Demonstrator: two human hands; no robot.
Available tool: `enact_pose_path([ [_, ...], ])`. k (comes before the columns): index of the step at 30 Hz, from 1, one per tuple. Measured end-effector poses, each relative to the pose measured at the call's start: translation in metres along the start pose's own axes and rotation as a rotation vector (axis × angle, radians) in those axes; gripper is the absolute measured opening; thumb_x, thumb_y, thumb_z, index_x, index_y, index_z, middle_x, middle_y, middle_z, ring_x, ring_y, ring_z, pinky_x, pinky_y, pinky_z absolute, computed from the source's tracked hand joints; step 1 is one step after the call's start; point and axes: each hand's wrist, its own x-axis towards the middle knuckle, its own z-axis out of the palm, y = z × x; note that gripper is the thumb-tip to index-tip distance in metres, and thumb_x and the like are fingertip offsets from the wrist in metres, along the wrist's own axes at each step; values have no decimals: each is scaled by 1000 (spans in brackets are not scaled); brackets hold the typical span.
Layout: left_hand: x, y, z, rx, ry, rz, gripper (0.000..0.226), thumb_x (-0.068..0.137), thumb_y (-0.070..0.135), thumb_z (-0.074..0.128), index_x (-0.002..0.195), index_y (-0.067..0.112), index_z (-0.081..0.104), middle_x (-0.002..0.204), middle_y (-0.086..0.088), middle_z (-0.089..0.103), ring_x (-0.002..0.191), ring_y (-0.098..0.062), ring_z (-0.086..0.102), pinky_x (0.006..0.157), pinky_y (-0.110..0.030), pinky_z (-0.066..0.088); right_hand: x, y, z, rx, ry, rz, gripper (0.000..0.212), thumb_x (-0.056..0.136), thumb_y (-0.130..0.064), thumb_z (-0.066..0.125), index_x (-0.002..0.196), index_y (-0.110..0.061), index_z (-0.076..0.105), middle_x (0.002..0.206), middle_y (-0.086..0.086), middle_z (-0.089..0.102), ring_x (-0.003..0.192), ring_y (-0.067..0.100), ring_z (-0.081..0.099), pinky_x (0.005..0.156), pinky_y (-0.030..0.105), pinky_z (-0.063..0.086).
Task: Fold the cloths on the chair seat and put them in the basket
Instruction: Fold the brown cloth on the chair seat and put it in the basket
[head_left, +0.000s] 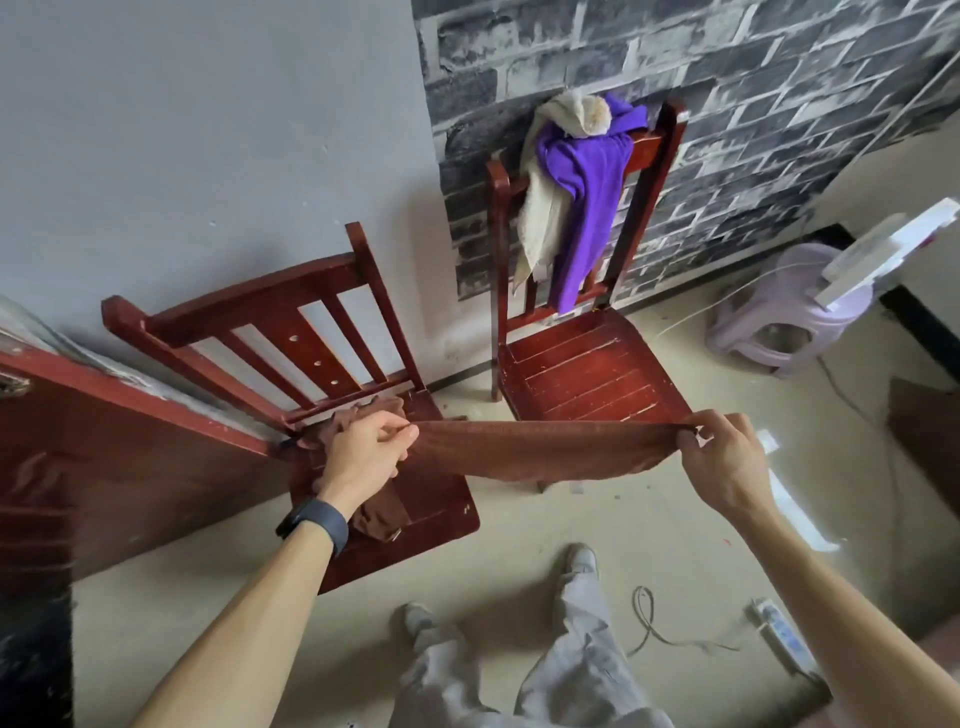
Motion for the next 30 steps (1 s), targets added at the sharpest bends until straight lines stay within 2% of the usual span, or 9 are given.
enact_pose_path([
  [4, 48, 41, 56, -168, 80, -101, 12, 95, 25, 64, 100, 15, 69, 72, 1, 75, 48, -13, 64, 50, -21, 50, 75, 19, 4, 45, -96, 121, 11, 90, -39, 49, 99, -41, 57, 90, -2, 71, 87, 30, 66, 87, 45, 53],
  [7, 98, 60, 106, -319, 106, -196, 17, 97, 19, 62, 110, 8, 66, 82, -1, 75, 51, -18, 66, 51, -21, 50, 139, 29, 26, 153, -161, 225, 13, 87, -31, 50, 98, -33, 57, 68, -2, 74, 73, 23, 72, 75, 39, 58],
  [11, 177, 56, 175, -480, 149, -280, 11, 97, 14, 62, 105, 8, 65, 93, -9, 75, 46, -9, 66, 39, -13, 41, 231, 51, 81, 298, -127, 363, 19, 87, -21, 53, 104, -23, 62, 54, -7, 70, 71, 24, 74, 80, 46, 60],
  [19, 304, 27, 275, -565, 151, -300, 13, 100, 12, 58, 112, 9, 58, 105, -12, 71, 48, -4, 66, 44, -12, 46, 349, 101, 188, 380, 2, 381, 24, 97, -16, 48, 117, -15, 61, 68, -11, 62, 63, 7, 66, 69, 26, 56],
  [22, 339, 22, 296, -562, 89, -276, 25, 101, 10, 54, 125, 16, 53, 120, -7, 67, 71, -12, 71, 59, -18, 50, 379, 115, 220, 443, 23, 351, 24, 99, -13, 48, 119, -19, 60, 80, -9, 69, 47, -11, 59, 54, 10, 47],
  [24, 354, 13, 306, -616, -66, -248, 48, 100, 6, 52, 144, 23, 43, 125, -1, 61, 93, -20, 67, 72, -24, 49, 392, 128, 233, 497, -103, 324, 45, 96, -13, 54, 137, -32, 49, 112, -8, 71, 67, -8, 67, 61, 14, 53],
  [26, 353, -6, 319, -644, -165, -261, 60, 100, 3, 50, 150, 32, 34, 113, 6, 60, 93, -21, 64, 70, -25, 48, 385, 145, 240, 511, -270, 325, 77, 88, -23, 68, 147, -53, 29, 126, -11, 59, 96, 8, 68, 79, 27, 57],
  [28, 339, -36, 339, -537, -38, -359, 56, 97, 4, 53, 146, 29, 40, 110, 1, 62, 92, -20, 63, 76, -31, 52, 351, 160, 244, 400, -287, 345, 76, 84, -37, 74, 147, -47, 33, 121, -11, 60, 104, 14, 64, 93, 33, 51],
  [30, 317, -69, 361, -406, 90, -535, 53, 93, 8, 58, 143, 21, 44, 124, -6, 61, 107, -26, 61, 98, -45, 50, 303, 181, 256, 351, -169, 472, 53, 86, -36, 73, 133, -26, 50, 111, -8, 64, 107, 19, 64, 90, 31, 46],
])
